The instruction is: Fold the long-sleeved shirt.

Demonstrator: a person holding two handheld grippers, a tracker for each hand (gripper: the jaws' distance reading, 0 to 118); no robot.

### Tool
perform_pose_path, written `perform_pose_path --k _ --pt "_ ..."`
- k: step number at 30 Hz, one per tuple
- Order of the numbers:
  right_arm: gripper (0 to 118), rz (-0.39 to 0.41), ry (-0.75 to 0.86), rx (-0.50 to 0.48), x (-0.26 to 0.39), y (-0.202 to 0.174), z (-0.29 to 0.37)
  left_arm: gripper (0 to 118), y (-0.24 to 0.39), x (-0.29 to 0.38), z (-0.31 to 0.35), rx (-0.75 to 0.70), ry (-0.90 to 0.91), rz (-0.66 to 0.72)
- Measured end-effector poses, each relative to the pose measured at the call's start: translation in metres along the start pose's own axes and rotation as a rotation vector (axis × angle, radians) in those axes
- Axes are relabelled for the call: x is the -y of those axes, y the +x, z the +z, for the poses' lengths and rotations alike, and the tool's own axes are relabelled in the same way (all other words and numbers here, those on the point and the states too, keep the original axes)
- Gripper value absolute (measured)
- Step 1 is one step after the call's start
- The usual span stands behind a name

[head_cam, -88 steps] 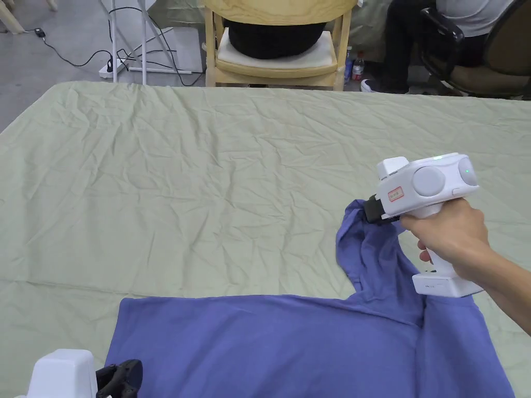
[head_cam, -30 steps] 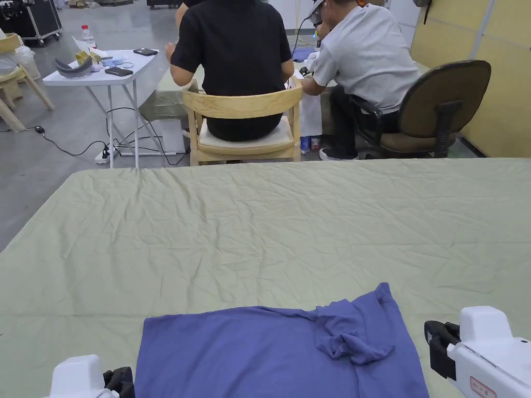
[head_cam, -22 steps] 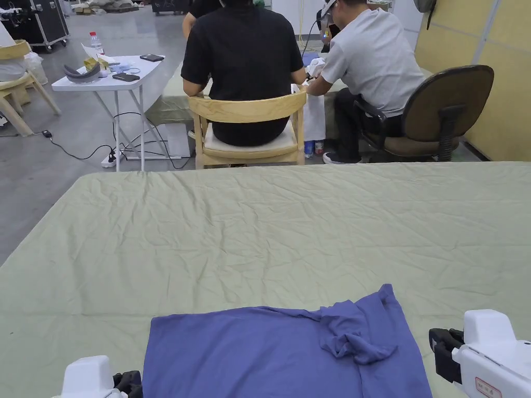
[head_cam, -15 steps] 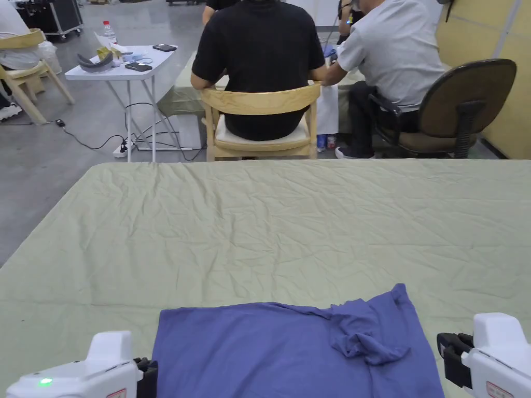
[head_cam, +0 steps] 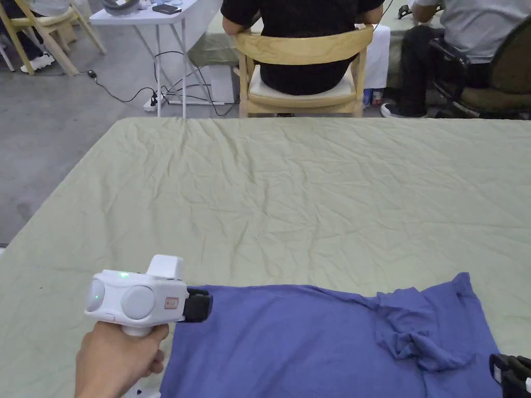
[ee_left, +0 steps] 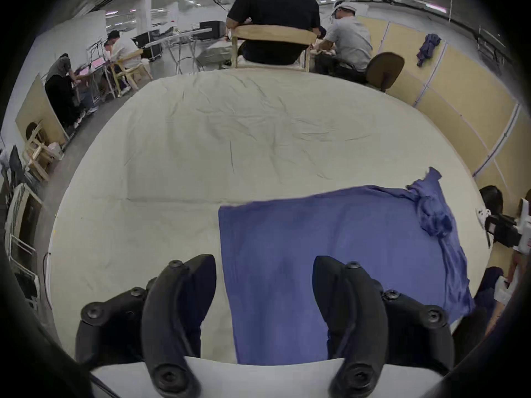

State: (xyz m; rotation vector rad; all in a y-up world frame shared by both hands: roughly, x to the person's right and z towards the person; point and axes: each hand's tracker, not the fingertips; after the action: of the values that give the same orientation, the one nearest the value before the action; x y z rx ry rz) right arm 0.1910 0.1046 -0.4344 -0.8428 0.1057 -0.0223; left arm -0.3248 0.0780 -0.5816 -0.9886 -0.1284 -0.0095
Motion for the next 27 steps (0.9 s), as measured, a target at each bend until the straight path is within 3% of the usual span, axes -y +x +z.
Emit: perform_pose_path --k 5,7,10,13,14,15,18,19,26,27 --pt "0 0.002 -0.038 0.003 0.0 0.006 -0.021 65 -0.012 -0.02 -0.054 -0.012 -0.031 0.022" --pt "0 0.008 -0.048 0.004 0.001 0.008 -0.026 56 -0.015 -0.019 -0.074 -0.015 -0.068 0.014" --pt "0 0.002 -0.062 0.008 0.003 0.014 -0.03 56 -0.017 -0.007 -0.102 -0.035 -0.124 0.023" --pt "0 0.002 -0.069 0.012 0.003 0.014 -0.028 51 -0.018 -0.005 -0.094 -0.021 -0.076 0.058" --pt "0 0.0 -0.069 0.012 0.003 0.015 -0.027 47 -0.015 -0.003 -0.09 -0.024 -0.073 0.044" --pt "0 -0.002 -0.07 0.013 0.003 0.016 -0.027 33 -0.014 -0.001 -0.088 -0.025 -0.067 0.029" --pt "0 -0.012 -0.067 0.013 0.002 0.017 -0.023 18 -0.013 0.003 -0.08 -0.04 -0.027 0.047" --pt "0 -0.017 -0.065 0.013 0.002 0.017 -0.023 8 -0.011 0.004 -0.078 -0.04 -0.012 0.043" --pt "1 -0.021 -0.059 -0.007 -0.023 0.019 -0.023 6 -0.006 0.007 -0.084 -0.043 -0.032 0.069" --pt "11 -0.007 -0.066 -0.014 -0.032 0.02 -0.026 6 -0.007 0.008 -0.084 -0.043 -0.032 0.07"
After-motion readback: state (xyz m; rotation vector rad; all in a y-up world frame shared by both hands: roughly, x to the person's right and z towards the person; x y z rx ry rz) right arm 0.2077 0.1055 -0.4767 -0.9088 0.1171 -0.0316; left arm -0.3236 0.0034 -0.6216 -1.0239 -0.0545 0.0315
